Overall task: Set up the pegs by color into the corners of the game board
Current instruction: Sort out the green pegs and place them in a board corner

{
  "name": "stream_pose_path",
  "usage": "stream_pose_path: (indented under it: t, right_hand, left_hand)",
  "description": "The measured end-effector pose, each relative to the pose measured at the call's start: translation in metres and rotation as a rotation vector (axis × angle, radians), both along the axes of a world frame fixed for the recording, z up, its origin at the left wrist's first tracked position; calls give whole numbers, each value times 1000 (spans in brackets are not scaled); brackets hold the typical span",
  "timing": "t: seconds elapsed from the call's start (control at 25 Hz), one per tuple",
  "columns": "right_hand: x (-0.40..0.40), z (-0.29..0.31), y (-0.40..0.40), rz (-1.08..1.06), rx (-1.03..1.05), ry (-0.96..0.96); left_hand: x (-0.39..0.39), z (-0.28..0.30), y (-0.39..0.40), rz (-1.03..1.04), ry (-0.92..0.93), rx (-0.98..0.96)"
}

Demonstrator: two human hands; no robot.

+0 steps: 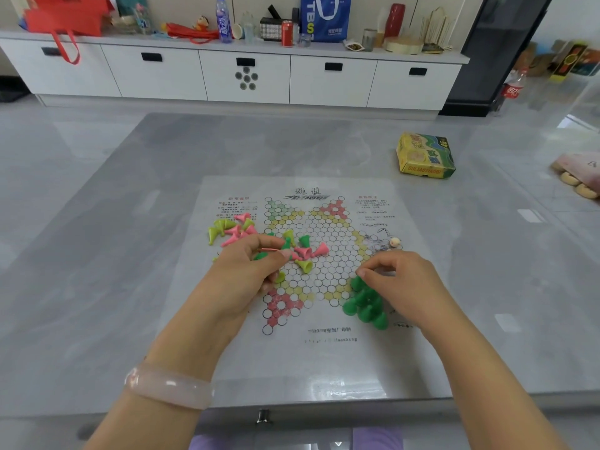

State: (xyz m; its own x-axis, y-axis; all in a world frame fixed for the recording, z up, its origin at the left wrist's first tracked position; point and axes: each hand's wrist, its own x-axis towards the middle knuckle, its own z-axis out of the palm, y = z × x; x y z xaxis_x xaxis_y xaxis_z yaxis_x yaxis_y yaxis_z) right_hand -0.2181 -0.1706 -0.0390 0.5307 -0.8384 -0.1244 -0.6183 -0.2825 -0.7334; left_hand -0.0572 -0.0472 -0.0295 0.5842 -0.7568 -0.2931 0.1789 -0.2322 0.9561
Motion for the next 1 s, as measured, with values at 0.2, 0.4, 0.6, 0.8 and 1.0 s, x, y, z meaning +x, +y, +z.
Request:
stream_pose_path:
  t: [0.2,0.4,0.6,0.8,1.0]
  right_hand:
    - [-1,0,0,9,-11,24]
    - [-2,0,-1,15,3,38]
    - [-2,1,-1,52,-8,41]
    - [-3,2,0,63,-8,31]
    - [-2,1,0,63,-25,39]
  left_hand:
    - [1,0,1,-5,-4,2]
    - [0,1,0,-5,-6,8]
    - [0,3,0,-5,1,4]
    - [0,3,1,-4,3,8]
    - [0,3,1,-3,-3,14]
